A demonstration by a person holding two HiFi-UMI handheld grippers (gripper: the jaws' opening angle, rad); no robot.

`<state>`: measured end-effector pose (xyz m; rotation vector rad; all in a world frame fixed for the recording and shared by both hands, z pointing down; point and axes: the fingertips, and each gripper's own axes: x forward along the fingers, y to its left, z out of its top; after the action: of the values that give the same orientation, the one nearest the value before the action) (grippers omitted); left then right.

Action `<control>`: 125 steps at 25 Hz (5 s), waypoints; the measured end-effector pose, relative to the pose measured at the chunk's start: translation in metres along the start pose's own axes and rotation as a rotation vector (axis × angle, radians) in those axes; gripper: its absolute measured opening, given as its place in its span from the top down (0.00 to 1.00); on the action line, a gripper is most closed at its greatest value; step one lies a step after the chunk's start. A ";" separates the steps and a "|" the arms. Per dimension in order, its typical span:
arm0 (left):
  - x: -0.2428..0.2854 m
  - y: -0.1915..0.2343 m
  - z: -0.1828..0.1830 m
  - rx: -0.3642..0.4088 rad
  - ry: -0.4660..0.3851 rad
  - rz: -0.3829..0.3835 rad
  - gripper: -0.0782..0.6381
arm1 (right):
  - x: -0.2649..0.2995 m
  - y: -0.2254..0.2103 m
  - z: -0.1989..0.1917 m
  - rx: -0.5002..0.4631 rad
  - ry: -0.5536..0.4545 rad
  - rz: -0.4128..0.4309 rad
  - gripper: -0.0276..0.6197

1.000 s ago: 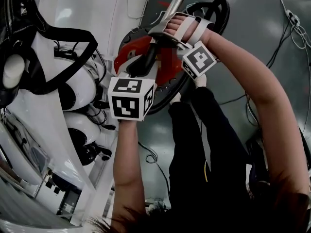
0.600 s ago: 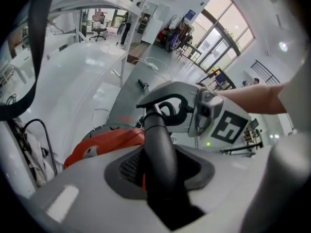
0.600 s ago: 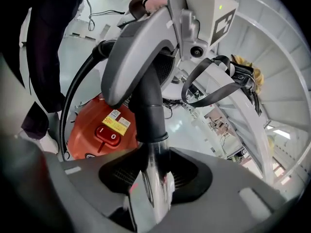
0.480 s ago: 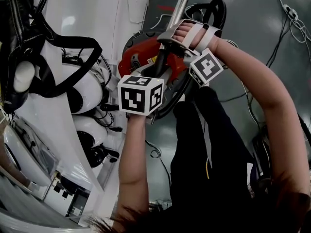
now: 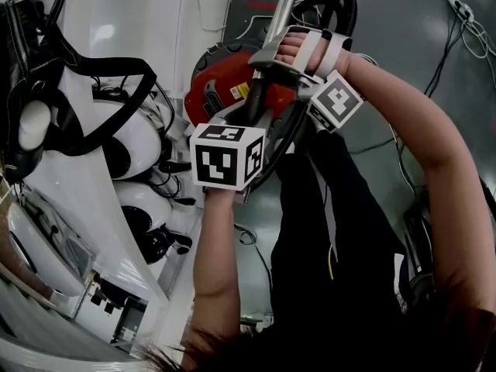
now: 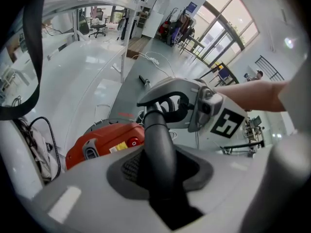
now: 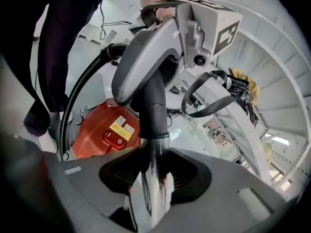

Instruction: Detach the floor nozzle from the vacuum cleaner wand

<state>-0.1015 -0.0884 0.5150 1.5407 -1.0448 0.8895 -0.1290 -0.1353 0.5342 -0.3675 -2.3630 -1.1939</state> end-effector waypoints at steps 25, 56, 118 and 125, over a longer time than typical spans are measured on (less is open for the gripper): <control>-0.003 -0.017 -0.031 -0.264 0.062 -0.319 0.74 | -0.001 0.018 0.020 -0.014 -0.066 0.036 0.70; -0.022 -0.018 -0.084 -0.183 0.107 -0.204 0.77 | 0.002 0.033 -0.002 -0.003 0.034 0.195 0.71; 0.025 0.166 -0.098 -0.146 -0.007 0.366 0.76 | 0.068 0.053 0.081 0.060 0.128 -0.045 0.65; 0.023 0.163 -0.103 -0.027 -0.012 0.385 0.66 | 0.071 0.055 0.080 0.135 0.150 -0.072 0.56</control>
<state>-0.2493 -0.0074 0.6113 1.3448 -1.3845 1.1220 -0.1891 -0.0365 0.5675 -0.1434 -2.3272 -1.0471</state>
